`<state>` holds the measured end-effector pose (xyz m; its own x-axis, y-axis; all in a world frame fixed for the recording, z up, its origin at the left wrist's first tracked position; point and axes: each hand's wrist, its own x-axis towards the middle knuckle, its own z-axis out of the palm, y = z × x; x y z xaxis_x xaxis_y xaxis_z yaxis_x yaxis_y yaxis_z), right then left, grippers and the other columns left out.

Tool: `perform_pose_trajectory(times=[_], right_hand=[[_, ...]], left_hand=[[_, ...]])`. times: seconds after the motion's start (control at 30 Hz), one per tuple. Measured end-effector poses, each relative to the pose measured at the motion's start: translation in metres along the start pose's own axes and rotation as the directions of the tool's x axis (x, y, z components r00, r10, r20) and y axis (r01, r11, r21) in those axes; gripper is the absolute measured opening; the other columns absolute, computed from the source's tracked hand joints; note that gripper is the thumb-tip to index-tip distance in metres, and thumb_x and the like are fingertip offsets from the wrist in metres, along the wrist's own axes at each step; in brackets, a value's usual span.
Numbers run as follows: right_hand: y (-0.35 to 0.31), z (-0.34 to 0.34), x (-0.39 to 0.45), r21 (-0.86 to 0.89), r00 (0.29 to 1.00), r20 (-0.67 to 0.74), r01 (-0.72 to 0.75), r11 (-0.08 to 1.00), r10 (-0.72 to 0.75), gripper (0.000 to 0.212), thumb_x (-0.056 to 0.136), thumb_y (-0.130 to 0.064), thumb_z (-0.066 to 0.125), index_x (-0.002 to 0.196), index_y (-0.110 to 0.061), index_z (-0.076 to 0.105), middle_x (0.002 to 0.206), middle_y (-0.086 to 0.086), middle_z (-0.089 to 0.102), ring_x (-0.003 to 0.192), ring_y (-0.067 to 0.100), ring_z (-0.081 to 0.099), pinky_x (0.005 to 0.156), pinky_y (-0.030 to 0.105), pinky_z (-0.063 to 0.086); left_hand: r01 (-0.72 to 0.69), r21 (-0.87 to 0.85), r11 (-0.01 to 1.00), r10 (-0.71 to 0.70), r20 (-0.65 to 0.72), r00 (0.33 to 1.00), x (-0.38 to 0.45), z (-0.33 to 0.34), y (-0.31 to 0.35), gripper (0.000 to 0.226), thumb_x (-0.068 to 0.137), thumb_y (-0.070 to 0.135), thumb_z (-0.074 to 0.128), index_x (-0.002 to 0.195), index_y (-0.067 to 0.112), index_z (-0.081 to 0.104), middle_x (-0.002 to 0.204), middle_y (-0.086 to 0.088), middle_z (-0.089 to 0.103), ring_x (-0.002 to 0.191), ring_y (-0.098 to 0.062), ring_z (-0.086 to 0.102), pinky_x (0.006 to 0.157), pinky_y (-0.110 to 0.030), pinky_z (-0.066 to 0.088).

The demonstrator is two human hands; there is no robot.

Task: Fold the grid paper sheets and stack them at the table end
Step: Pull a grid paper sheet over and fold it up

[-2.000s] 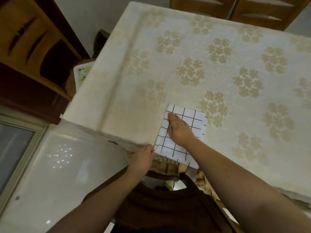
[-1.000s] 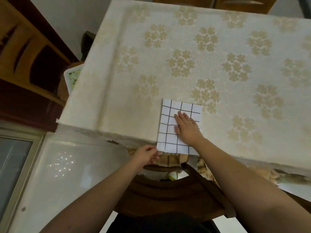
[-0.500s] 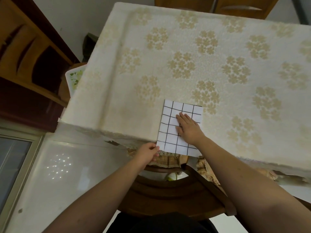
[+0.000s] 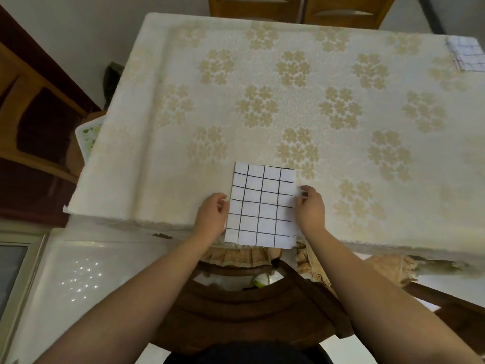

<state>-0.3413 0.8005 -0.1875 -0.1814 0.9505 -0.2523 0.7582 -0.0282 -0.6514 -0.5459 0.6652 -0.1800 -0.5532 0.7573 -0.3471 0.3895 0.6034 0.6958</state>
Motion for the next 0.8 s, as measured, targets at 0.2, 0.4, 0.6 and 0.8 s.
perform_pose_trajectory(times=[0.2,0.4,0.6,0.8], right_hand=[[0.009,-0.008,0.004,0.057,0.957,0.133,-0.268,0.962,0.259,0.034,0.094,-0.015,0.051,0.127,-0.011,0.056,0.094,0.006,0.066,0.070,0.017,0.058,0.061,0.028,0.045],[0.006,-0.003,0.009,0.150,0.890,0.264,-0.420,0.895,0.373,0.051,0.082,-0.037,0.074,0.121,-0.006,0.062,0.118,0.011,0.065,0.100,0.027,0.063,0.090,0.039,0.052],[0.001,-0.006,0.007,0.233,0.778,0.458,-0.571,0.787,0.429,0.064,0.069,-0.041,0.084,0.119,-0.006,0.063,0.109,0.010,0.067,0.064,0.014,0.051,0.052,0.027,0.041],[-0.005,-0.013,0.000,0.366,0.811,0.449,-0.549,0.751,0.374,0.037,0.075,-0.044,0.078,0.087,-0.011,0.067,0.070,0.006,0.061,0.047,0.013,0.041,0.043,0.024,0.034]], left_hand=[[0.159,0.097,0.983,-0.164,0.043,0.986,0.041,0.007,0.018,0.033,0.096,0.028,0.056,0.115,0.002,0.063,0.111,-0.014,0.067,0.099,-0.026,0.061,0.080,-0.027,0.043],[0.240,0.112,0.964,-0.253,0.119,0.960,0.051,0.008,0.024,0.033,0.097,0.026,0.055,0.118,0.002,0.065,0.118,-0.016,0.066,0.107,-0.030,0.061,0.086,-0.031,0.045],[0.282,-0.219,0.934,-0.268,0.091,0.959,0.045,-0.002,0.012,0.033,0.096,0.031,0.057,0.120,0.010,0.059,0.114,-0.004,0.061,0.100,-0.020,0.057,0.086,-0.033,0.047],[0.433,-0.580,0.690,-0.309,0.305,0.901,0.039,-0.005,0.000,0.043,0.093,0.019,0.064,0.133,0.009,0.050,0.123,-0.010,0.062,0.107,-0.025,0.063,0.087,-0.038,0.053]])
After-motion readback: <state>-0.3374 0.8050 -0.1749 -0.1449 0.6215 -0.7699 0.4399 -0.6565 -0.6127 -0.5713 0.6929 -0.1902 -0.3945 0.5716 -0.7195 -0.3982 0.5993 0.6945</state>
